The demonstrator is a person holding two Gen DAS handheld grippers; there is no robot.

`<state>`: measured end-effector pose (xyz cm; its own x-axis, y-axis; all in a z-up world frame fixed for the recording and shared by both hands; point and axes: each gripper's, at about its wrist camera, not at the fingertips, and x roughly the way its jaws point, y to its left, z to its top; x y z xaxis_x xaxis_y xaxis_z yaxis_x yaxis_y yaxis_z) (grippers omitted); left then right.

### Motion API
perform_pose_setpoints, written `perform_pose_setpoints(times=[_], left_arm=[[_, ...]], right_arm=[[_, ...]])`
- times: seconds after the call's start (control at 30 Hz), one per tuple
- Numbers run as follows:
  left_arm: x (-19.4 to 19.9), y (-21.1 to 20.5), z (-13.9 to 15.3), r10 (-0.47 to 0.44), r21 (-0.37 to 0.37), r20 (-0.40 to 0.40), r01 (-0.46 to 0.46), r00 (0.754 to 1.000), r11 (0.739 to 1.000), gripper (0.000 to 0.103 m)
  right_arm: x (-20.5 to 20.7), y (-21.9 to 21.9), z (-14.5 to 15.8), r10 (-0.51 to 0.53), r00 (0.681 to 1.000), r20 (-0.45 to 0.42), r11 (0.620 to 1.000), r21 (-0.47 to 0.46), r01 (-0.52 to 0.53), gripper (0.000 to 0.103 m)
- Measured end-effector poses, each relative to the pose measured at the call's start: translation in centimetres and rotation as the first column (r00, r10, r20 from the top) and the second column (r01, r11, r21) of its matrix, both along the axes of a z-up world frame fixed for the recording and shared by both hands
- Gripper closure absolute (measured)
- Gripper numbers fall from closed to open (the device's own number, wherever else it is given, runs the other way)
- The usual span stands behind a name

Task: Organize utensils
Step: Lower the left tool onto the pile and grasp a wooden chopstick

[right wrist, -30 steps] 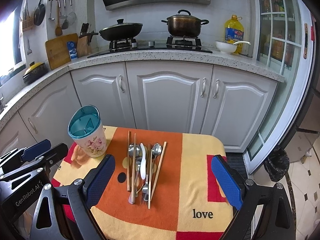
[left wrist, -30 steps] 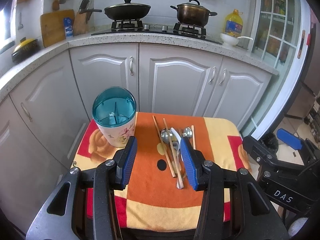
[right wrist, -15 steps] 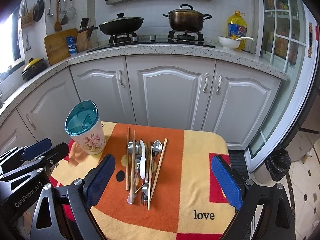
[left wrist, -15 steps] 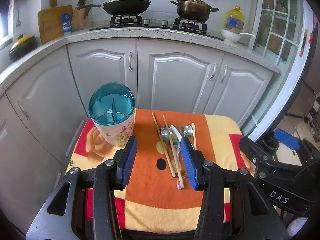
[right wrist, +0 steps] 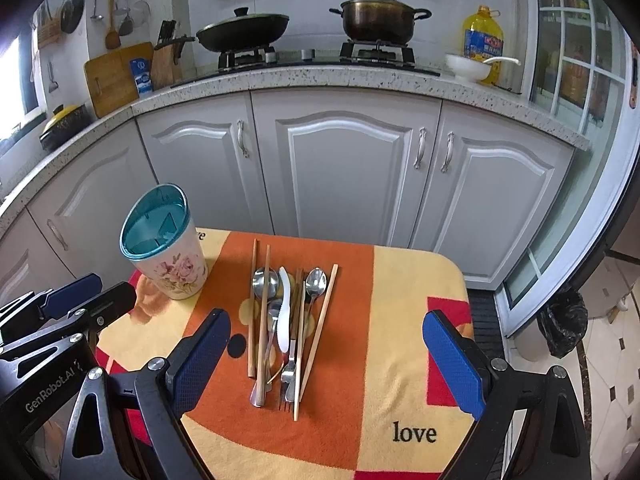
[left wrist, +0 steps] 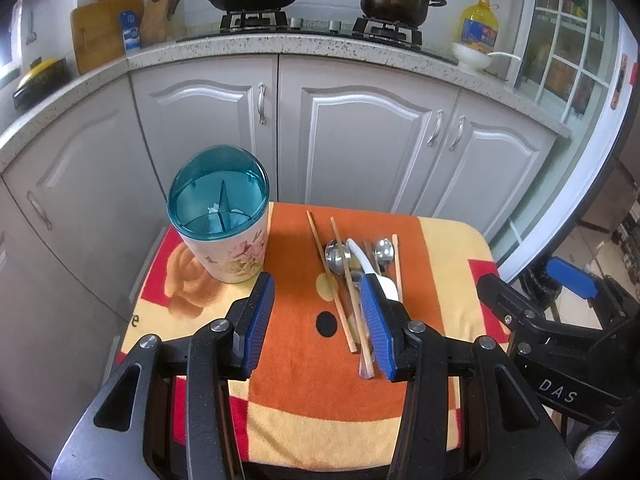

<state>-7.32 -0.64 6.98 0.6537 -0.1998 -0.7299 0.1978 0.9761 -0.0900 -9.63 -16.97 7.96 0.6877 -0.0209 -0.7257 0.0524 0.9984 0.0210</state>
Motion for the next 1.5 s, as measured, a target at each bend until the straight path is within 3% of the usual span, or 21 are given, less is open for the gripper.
perform_pose_setpoints(times=[0.27,0.47,0.53,0.63,0.7,0.87,0.9,0.93,1.03,1.23,1.5], left_arm=[[2.3,0.3,-2.3,-0.012,-0.011,-0.058,0.012,0.998,1.000,0.059],[4.8,0.2,-5.9,-0.020,-0.049,-0.178,0.011,0.984,0.999,0.059],[5.6,-0.2,-7.1,-0.026,-0.051,-0.198,0.017,0.980,0.999,0.059],[7.0,-1.2,-8.3,-0.044,-0.054,-0.231,0.033,0.972,0.998,0.059],[7.9,-1.7,-8.7,-0.056,-0.066,-0.246,0.041,0.968,0.997,0.059],[11.0,-3.2,-9.6,-0.063,-0.091,-0.270,0.039,0.961,0.995,0.059],[11.5,-3.4,-9.7,-0.065,-0.095,-0.273,0.040,0.960,0.995,0.059],[12.1,-3.7,-9.9,-0.070,-0.097,-0.277,0.044,0.958,0.994,0.061],[13.7,-5.1,-10.5,-0.091,-0.089,-0.297,0.068,0.950,0.994,0.071],[15.9,-6.9,-12.3,-0.084,-0.014,-0.341,0.084,0.936,0.996,0.076],[17.4,-7.4,-14.2,-0.074,0.009,-0.387,0.084,0.919,0.996,0.077]], right_arm=[[2.8,-1.2,-3.3,0.044,0.996,-0.084,0.999,0.036,-0.041,0.006],[4.8,-1.7,-6.6,0.121,0.983,-0.142,0.992,0.041,-0.116,0.008],[5.5,-2.0,-7.4,0.147,0.977,-0.156,0.988,0.073,-0.137,0.024],[7.0,-2.8,-8.4,0.185,0.968,-0.167,0.972,0.174,-0.156,0.032],[8.1,-3.2,-9.1,0.191,0.965,-0.182,0.969,0.191,-0.156,0.041],[10.6,-4.1,-10.9,0.208,0.956,-0.209,0.962,0.219,-0.162,0.042],[11.0,-4.3,-11.2,0.211,0.954,-0.215,0.960,0.230,-0.161,0.047],[11.6,-4.6,-11.8,0.216,0.950,-0.226,0.956,0.249,-0.158,0.053],[12.7,-5.0,-12.7,0.227,0.943,-0.243,0.947,0.281,-0.156,0.057],[15.2,-4.8,-14.2,0.223,0.934,-0.279,0.957,0.244,-0.155,0.073],[16.6,-3.9,-16.6,0.251,0.902,-0.351,0.963,0.181,-0.197,0.075]])
